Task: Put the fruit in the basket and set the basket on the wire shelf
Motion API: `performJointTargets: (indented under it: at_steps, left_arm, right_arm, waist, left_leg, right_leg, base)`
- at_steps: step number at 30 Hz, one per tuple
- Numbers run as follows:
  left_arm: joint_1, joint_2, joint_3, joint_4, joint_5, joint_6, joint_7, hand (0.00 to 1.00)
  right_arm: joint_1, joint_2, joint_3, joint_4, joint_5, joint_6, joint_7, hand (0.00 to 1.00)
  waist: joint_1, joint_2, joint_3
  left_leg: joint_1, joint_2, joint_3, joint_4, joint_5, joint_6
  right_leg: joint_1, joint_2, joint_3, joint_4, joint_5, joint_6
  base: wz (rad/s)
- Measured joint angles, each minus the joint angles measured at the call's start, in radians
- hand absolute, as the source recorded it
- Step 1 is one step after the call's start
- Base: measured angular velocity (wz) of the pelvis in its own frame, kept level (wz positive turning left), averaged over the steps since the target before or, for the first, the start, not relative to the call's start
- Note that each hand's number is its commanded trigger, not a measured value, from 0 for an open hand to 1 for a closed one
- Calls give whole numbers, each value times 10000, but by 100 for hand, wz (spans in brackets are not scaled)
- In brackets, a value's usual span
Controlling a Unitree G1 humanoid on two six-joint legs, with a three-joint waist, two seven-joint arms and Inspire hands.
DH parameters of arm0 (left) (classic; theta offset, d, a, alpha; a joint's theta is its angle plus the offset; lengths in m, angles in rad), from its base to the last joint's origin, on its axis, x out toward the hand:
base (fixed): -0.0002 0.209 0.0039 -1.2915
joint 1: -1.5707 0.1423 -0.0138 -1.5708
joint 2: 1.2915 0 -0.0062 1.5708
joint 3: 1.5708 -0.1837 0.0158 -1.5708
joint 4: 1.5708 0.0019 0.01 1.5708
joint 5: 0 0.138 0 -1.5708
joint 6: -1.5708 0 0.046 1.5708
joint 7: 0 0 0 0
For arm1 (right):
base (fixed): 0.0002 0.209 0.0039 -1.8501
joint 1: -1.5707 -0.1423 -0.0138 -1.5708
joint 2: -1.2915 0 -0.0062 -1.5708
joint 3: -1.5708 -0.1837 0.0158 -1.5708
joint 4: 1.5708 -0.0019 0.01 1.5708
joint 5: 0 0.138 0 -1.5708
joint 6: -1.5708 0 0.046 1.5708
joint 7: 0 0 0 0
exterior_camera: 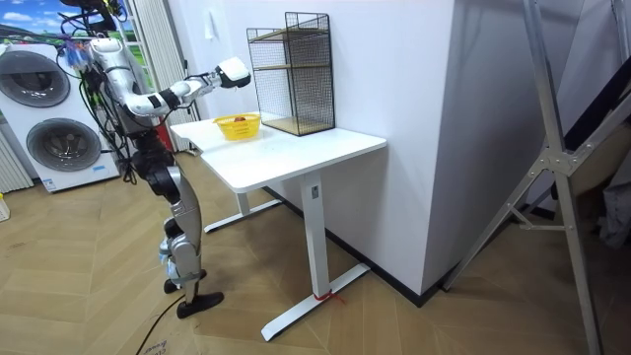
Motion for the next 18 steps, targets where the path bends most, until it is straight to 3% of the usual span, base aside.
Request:
performJointTargets:
  at_steps: [8,9,10,11,18]
  left_arm:
    - [-124,10,-383,18,-2,17,-351,0]
    - [-123,8,-386,19,-4,19,-351,0]
    - [-137,9,-386,19,-5,19,-348,0]
    - [-143,7,-389,18,-10,18,-349,0]
    - [-262,9,-468,-9,-78,-7,-347,0]
  right_arm:
    - [29,1,790,61,-652,91,779,100]
    - [27,-1,962,90,-799,92,787,79]
    - [30,5,1106,112,-816,93,878,13]
    - [32,6,1167,126,-816,93,907,0]
    - [32,100,1548,455,-1252,91,1000,0]
  waist:
    - [105,239,28]
    - [149,248,22]
    - [153,243,19]
    - [145,241,19]
    - [295,216,-3]
  left_leg:
    - [-100,9,-70,17,1,-4]
    - [-120,13,-56,13,2,-6]
    - [-156,17,-45,19,3,-8]
    - [-168,17,-44,27,4,-9]
    - [-166,15,-42,31,4,-8]
  right_leg:
    - [-50,-1,-78,-4,2,-4]
    - [-90,3,-68,7,2,-5]
    - [-135,6,-67,12,6,-9]
    - [-144,6,-71,11,7,-12]
    - [-142,2,-76,11,7,-12]
  base:
    - [3]
    - [0]
    - [-4]
    - [0]
    - [0]
